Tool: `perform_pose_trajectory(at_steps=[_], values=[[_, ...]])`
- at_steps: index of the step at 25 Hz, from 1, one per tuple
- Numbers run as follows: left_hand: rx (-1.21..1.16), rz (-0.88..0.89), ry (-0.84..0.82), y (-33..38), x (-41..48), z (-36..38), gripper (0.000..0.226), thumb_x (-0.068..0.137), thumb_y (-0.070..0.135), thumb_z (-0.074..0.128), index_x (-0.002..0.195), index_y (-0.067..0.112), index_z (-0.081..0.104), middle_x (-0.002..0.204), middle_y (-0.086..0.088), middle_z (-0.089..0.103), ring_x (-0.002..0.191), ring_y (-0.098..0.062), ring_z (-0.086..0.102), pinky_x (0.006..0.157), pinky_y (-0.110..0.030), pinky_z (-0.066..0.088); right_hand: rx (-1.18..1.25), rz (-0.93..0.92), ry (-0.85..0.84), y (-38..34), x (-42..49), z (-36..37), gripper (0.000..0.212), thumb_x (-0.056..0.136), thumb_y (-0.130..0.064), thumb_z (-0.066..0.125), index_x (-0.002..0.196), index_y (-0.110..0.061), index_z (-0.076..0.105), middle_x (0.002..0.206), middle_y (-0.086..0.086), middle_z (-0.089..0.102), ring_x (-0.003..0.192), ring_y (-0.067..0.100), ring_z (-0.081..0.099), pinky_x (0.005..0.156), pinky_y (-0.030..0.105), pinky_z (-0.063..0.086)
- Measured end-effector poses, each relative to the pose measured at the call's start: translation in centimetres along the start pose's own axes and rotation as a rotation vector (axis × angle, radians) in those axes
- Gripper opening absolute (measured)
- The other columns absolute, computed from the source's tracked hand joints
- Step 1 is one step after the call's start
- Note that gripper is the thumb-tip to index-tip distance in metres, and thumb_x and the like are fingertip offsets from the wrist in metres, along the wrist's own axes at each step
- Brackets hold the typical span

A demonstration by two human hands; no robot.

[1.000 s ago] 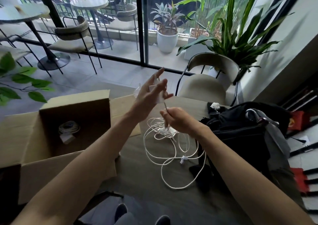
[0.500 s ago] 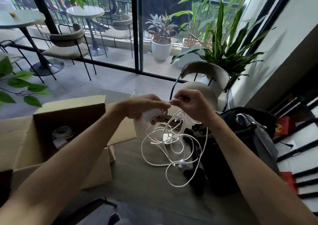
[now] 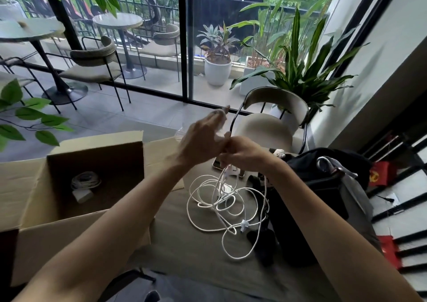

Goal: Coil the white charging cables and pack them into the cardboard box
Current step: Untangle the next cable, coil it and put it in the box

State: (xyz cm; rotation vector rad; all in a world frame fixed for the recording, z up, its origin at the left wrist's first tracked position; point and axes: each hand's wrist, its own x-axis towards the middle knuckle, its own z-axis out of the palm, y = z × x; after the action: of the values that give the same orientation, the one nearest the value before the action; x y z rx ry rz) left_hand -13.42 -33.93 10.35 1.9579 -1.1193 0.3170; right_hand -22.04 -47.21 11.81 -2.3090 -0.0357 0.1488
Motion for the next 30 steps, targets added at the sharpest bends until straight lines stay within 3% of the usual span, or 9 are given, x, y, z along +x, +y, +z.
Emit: perform_pose_trajectory(at_steps=[3, 5, 8, 10, 14, 17, 20, 25, 30], values=[[0.257, 0.077, -0.057, -0.8, -0.5, -0.5, 0.036, 0.085, 0.026, 0.058, 0.113, 0.003, 0.058, 0.115, -0.013, 0.068, 0.090, -0.033, 0.069, 0.072, -0.045, 0.058, -0.208, 0.026, 0.060, -0.5, -0.3, -1.5, 0.012, 0.088, -0.012, 0.064, 0.080, -0.014, 0.074, 0.067, -0.006, 0.070, 0.061, 0.002, 0.062, 0.062, 0.022, 0.047], [0.243, -0.006, -0.252, -1.0, -0.3, -1.6, 0.026, 0.088, 0.035, 0.058, 0.090, 0.009, 0.061, 0.085, -0.008, 0.071, 0.068, -0.025, 0.068, 0.061, -0.040, 0.058, -0.240, 0.002, 0.091, -0.5, -0.4, -2.2, 0.011, 0.088, -0.018, 0.067, 0.085, -0.016, 0.077, 0.069, -0.008, 0.069, 0.063, 0.004, 0.061, 0.061, 0.023, 0.046], [-0.122, -0.262, -0.855, -0.6, 0.1, -3.3, 0.028, 0.092, 0.040, 0.064, 0.076, 0.017, 0.068, 0.070, -0.003, 0.072, 0.059, -0.012, 0.068, 0.058, -0.027, 0.055, -0.394, -0.106, 0.074, -0.1, -0.6, -1.4, 0.004, 0.084, -0.016, 0.066, 0.082, -0.017, 0.070, 0.066, -0.013, 0.058, 0.060, 0.002, 0.053, 0.054, 0.017, 0.035], [-0.528, -0.405, -0.977, -0.3, -0.2, -4.5, 0.019, 0.091, 0.030, 0.068, 0.083, 0.014, 0.073, 0.079, -0.009, 0.073, 0.068, -0.020, 0.069, 0.063, -0.026, 0.055, -0.419, -0.153, 0.125, 0.7, -0.8, -0.7, 0.005, 0.085, -0.014, 0.067, 0.085, -0.018, 0.065, 0.065, -0.015, 0.050, 0.058, 0.001, 0.047, 0.053, 0.016, 0.030], [-1.271, -0.549, -0.757, 0.1, -1.6, -5.3, 0.017, 0.080, 0.018, 0.073, 0.084, 0.005, 0.064, 0.077, -0.010, 0.058, 0.065, -0.018, 0.057, 0.058, -0.023, 0.048, -0.247, -0.214, 0.212, 1.3, -0.9, -0.7, 0.008, 0.094, -0.018, 0.065, 0.086, -0.017, 0.064, 0.062, -0.016, 0.056, 0.052, -0.002, 0.053, 0.052, 0.012, 0.038], [-1.676, -0.586, -0.566, 1.0, -2.3, -4.9, 0.022, 0.074, 0.021, 0.080, 0.076, 0.009, 0.062, 0.072, -0.003, 0.052, 0.062, -0.013, 0.054, 0.057, -0.018, 0.045, -0.029, -0.219, 0.161, 0.3, -0.8, -1.0, 0.012, 0.096, -0.020, 0.063, 0.090, -0.010, 0.065, 0.068, -0.008, 0.070, 0.058, 0.007, 0.066, 0.055, 0.021, 0.050], [-1.523, -0.585, -0.417, 1.3, -1.9, -5.2, 0.015, 0.082, 0.017, 0.069, 0.078, 0.008, 0.057, 0.072, -0.005, 0.053, 0.064, -0.015, 0.058, 0.059, -0.020, 0.047, 0.064, -0.182, 0.210, 0.1, -1.5, -1.3, 0.018, 0.090, -0.020, 0.073, 0.094, -0.005, 0.064, 0.080, 0.001, 0.072, 0.067, 0.016, 0.071, 0.060, 0.024, 0.054], [-1.255, -0.571, -0.327, 1.1, -1.5, -5.1, 0.009, 0.089, 0.013, 0.054, 0.083, 0.007, 0.054, 0.076, -0.008, 0.056, 0.070, -0.019, 0.058, 0.062, -0.025, 0.049, -0.314, -0.267, 0.324, 0.3, -3.2, -1.5, 0.014, 0.089, -0.016, 0.073, 0.099, -0.006, 0.073, 0.085, 0.004, 0.073, 0.065, -0.001, 0.060, 0.066, 0.015, 0.049], [-1.168, -0.710, -0.133, 0.1, -1.2, -3.6, 0.010, 0.089, 0.012, 0.058, 0.081, 0.008, 0.059, 0.073, -0.007, 0.060, 0.068, -0.018, 0.061, 0.059, -0.024, 0.049, -0.429, -0.268, 0.443, 0.1, -3.3, -2.0, 0.009, 0.090, -0.011, 0.071, 0.090, -0.002, 0.071, 0.087, 0.012, 0.073, 0.081, 0.025, 0.068, 0.075, 0.038, 0.056]])
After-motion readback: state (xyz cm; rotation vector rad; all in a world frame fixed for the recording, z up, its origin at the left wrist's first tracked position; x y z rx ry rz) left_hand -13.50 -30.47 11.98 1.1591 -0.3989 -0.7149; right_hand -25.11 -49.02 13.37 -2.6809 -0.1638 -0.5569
